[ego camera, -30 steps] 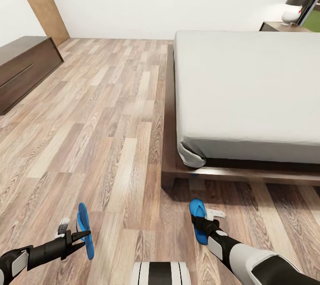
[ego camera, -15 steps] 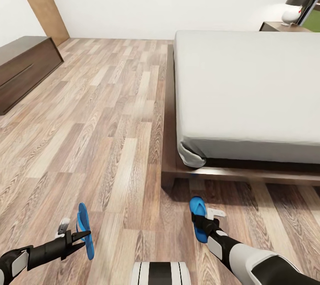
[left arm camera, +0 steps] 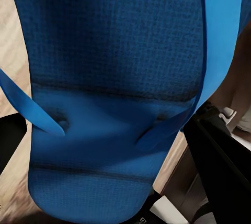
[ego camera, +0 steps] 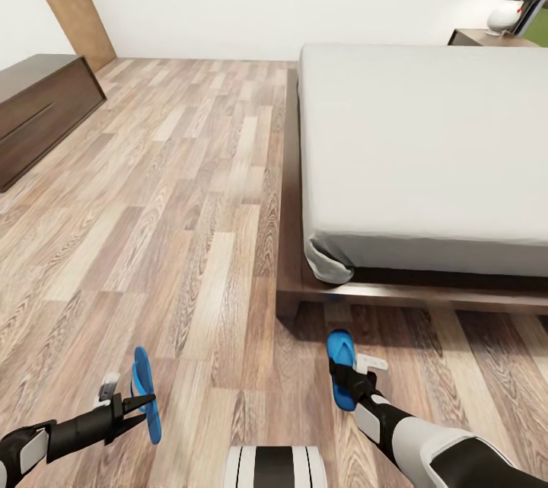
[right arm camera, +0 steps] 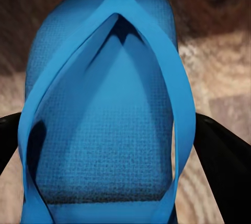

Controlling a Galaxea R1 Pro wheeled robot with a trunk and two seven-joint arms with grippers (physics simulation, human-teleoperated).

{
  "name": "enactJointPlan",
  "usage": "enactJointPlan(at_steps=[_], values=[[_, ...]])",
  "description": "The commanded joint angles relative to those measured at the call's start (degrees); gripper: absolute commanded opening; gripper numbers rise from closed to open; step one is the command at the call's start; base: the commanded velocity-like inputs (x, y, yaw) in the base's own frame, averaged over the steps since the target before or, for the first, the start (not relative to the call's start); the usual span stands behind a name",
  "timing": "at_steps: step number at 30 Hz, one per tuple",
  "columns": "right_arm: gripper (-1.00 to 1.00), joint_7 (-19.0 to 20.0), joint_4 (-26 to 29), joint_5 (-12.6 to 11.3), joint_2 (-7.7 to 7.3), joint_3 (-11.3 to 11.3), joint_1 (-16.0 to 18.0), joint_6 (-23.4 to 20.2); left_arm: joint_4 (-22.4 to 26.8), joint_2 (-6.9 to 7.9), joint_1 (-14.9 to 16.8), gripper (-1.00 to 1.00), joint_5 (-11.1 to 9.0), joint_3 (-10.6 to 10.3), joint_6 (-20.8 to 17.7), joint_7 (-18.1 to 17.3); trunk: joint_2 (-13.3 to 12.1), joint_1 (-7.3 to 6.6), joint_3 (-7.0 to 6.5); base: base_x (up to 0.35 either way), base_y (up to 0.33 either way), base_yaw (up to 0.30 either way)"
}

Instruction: In the bedroom, move the book from the bed onto either nightstand, and place the two sandals side by side next to the bed.

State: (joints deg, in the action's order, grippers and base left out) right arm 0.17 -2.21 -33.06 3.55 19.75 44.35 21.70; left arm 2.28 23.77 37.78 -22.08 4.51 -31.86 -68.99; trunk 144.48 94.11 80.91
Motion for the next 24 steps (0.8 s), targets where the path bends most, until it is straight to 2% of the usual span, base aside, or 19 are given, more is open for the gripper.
enactJointPlan(at_steps=[1, 10, 16, 24], values=[[-1.00, 0.1, -0.2, -0.5, 0.05, 0.5, 0.1, 0.6, 0.0, 0.02, 0.0, -1.00, 0.4, 0.5, -0.5, -0.5, 0.0, 0.01, 0.27, 0.000, 0.000, 0.000], [-1.00, 0.1, -0.3, -0.5, 0.09, 0.5, 0.1, 1.0, 0.0, 0.13, 0.0, -1.00, 0.8, 0.4, 0.6, -8.5, 0.2, 0.24, 2.26, 0.000, 0.000, 0.000], [-1.00, 0.1, -0.3, -0.5, 0.51, 0.4, 0.1, 1.0, 0.0, 0.14, 0.0, -1.00, 0.8, 0.3, 1.3, -9.4, 0.2, 0.40, 3.59, 0.000, 0.000, 0.000], [-1.00, 0.1, -0.3, -0.5, 0.66, 0.4, 0.1, 1.1, 0.0, 0.10, 0.0, -1.00, 0.9, 0.3, 1.4, -9.5, 0.2, 0.40, 3.59, 0.000, 0.000, 0.000]])
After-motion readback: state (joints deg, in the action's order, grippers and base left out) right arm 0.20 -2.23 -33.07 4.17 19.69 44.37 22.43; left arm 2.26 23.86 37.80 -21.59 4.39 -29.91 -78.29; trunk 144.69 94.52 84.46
